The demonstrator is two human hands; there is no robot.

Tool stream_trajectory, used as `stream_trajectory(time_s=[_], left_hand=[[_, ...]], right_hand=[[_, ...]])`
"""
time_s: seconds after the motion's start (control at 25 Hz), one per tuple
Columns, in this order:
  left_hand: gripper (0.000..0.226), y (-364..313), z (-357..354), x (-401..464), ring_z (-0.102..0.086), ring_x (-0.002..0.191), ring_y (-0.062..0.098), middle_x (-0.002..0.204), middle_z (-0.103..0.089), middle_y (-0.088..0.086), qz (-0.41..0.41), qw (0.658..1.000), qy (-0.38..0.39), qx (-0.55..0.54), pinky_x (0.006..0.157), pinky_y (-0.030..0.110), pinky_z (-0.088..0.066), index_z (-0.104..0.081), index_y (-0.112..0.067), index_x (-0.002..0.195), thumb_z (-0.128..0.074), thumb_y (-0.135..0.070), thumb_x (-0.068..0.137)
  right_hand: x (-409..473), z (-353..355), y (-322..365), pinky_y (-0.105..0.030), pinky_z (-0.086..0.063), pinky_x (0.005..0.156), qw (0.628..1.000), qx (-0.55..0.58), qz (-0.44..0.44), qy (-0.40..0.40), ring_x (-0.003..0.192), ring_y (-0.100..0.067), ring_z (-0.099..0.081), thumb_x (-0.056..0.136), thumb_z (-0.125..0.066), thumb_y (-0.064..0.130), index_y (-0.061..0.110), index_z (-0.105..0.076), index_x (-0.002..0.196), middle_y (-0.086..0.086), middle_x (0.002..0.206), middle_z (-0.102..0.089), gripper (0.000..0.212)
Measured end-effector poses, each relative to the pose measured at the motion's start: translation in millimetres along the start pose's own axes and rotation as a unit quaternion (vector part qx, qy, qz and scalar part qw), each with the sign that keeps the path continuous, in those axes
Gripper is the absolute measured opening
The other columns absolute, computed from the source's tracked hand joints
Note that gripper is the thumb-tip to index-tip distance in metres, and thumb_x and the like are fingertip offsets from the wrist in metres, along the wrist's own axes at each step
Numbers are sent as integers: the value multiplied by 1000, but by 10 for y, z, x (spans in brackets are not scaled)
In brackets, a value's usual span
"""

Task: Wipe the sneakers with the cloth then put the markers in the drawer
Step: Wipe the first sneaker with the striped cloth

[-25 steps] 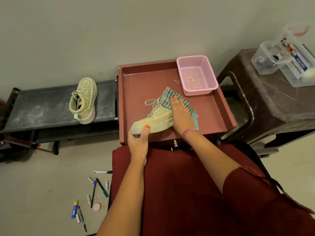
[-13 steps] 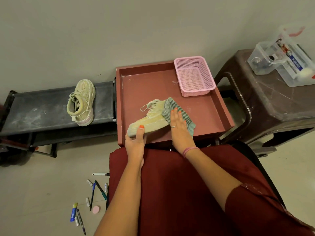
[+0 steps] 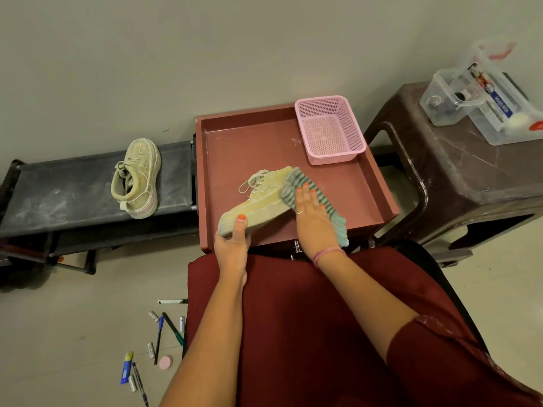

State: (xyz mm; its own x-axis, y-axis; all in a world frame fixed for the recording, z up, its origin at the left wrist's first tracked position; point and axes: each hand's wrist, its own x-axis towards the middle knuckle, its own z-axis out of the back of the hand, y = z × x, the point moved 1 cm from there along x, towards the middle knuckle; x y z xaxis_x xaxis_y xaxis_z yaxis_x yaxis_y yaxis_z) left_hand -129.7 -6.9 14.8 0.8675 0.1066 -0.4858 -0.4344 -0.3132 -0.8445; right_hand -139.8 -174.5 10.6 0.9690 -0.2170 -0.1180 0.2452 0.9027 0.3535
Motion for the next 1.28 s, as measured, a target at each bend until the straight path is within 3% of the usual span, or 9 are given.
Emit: stream_trajectory(time_s=[0.12, 0.28, 0.48, 0.6, 0.76, 0.92, 1.04, 1.12, 1.28], left_hand=[[47, 21, 9, -5, -65, 103, 17, 115, -65, 10, -10, 1000, 2, 10, 99, 45, -49, -51, -7, 125, -70, -26, 86], [61, 16, 5, 18, -66, 105, 21, 114, -68, 8, -35, 999, -10, 19, 99, 49, -48, -59, -16, 114, -76, -50, 66], [84, 99, 78, 118, -66, 106, 25, 112, -70, 11, -36, 998, -18, 37, 98, 52, -48, -62, -9, 115, -77, -67, 56], [65, 17, 28, 66, -64, 110, 22, 114, -68, 8, -23, 999, -6, 25, 100, 47, -48, -59, -13, 116, -75, -55, 67], [29, 8, -9, 65, -58, 118, 21, 117, -63, 4, 12, 1000, 3, -19, 99, 36, -48, -53, -18, 116, -62, -29, 91], [32, 13, -9, 79, -57, 119, 18, 123, -61, 5, 25, 999, 6, -45, 105, 37, -44, -51, -17, 120, -61, -27, 92], [28, 21, -6, 82, -57, 119, 18, 123, -62, 6, 29, 998, 8, -51, 106, 38, -43, -53, -17, 118, -60, -25, 92], [19, 15, 2, 98, -58, 117, 19, 119, -63, 5, 31, 998, 6, -62, 104, 38, -45, -54, -19, 112, -59, -22, 93], [33, 53, 21, 162, -61, 111, 22, 118, -63, 11, 16, 998, 2, -65, 103, 44, -46, -50, -10, 122, -61, -16, 92]], right_hand=[[160, 118, -46, -37, -6, 120, 995, 68, -65, 19, 147, -28, 5, 87, -21, -16, 0, 5, 148, -17, 158, 7, 68], [-241, 96, 476, -29, -3, 119, 985, 157, 4, 75, 146, -23, 11, 82, -37, -17, 6, 6, 150, -9, 158, 15, 84], [-428, 411, 629, -26, -30, 111, 914, 377, -39, 145, 139, -19, -32, 89, -35, -11, 15, -22, 150, -1, 155, -25, 67], [-384, 567, 432, -35, -52, 91, 842, 510, -117, 129, 106, -20, -60, 90, -37, -11, 17, -49, 136, 0, 119, -61, 55], [-105, 798, -42, -34, -59, 73, 770, 596, -227, -35, 81, -20, -67, 91, -51, -1, 16, -70, 100, -11, 99, -71, 27], [245, 650, -176, -21, -54, 78, 884, 424, -163, -113, 90, -19, -66, 86, -57, 1, 16, -65, 118, -2, 104, -66, 37], [398, 335, 167, -18, -32, 105, 980, 196, -33, 16, 134, -26, -39, 90, -39, -6, 12, -41, 142, -10, 145, -43, 55], [375, 229, 371, -26, -10, 116, 986, 134, 42, 92, 147, -23, -10, 88, -32, -13, 11, -23, 149, -10, 158, -17, 66], [90, 219, 417, -49, 1, 117, 974, 147, 141, 97, 147, -15, -5, 87, -31, -14, 22, -23, 150, 3, 159, -15, 73]])
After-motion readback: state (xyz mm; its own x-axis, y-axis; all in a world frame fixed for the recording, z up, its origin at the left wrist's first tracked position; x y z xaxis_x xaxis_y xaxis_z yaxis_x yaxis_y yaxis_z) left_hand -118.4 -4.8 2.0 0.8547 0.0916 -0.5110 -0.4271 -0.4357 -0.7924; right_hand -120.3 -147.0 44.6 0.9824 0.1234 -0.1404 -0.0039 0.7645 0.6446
